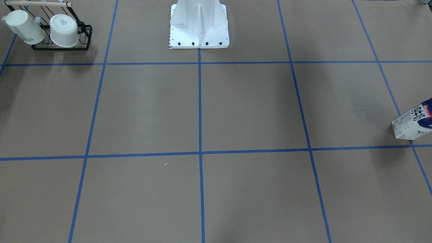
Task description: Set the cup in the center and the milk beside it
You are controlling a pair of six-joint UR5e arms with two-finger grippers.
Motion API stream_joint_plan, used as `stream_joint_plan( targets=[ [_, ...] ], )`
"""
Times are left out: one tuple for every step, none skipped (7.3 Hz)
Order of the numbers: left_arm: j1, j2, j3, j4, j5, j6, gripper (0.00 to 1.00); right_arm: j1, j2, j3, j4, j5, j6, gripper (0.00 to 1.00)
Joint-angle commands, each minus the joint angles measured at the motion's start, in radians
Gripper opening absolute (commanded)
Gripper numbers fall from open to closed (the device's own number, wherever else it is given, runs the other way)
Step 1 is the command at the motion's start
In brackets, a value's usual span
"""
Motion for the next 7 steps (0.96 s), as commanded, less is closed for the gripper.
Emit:
stream_joint_plan(
  targets=[
    [0.0,0.0,-0.006,-0.006,-0.001,0.002,0.99,0.0,-0.006,-0.063,0.024,-0.083,0.002,1.0],
    [0.0,0.002,-0.009,-0.017,-0.001,0.005,0.99,-0.001,0.006,-0.091,0.024,-0.092,0.005,0.98],
    [0.0,0.003,0.0,-0.049,-0.001,0.002,0.99,-0.001,0.03,-0.115,0.021,-0.097,0.006,0.92],
    [-0.002,0.005,0.002,-0.057,-0.001,0.002,0.99,-0.001,0.076,-0.165,0.023,-0.095,0.0,0.87],
    [0.0,0.011,-0.001,-0.058,-0.001,0.005,0.99,-0.001,0.081,-0.178,0.021,-0.094,0.0,0.85],
    [-0.002,0.014,0.0,-0.081,-0.001,0.002,0.99,-0.003,0.08,-0.179,0.02,-0.094,-0.001,0.81],
    [-0.002,0.017,0.0,-0.095,-0.001,0.004,0.99,-0.009,0.081,-0.191,0.02,-0.094,0.006,0.76]
  ],
)
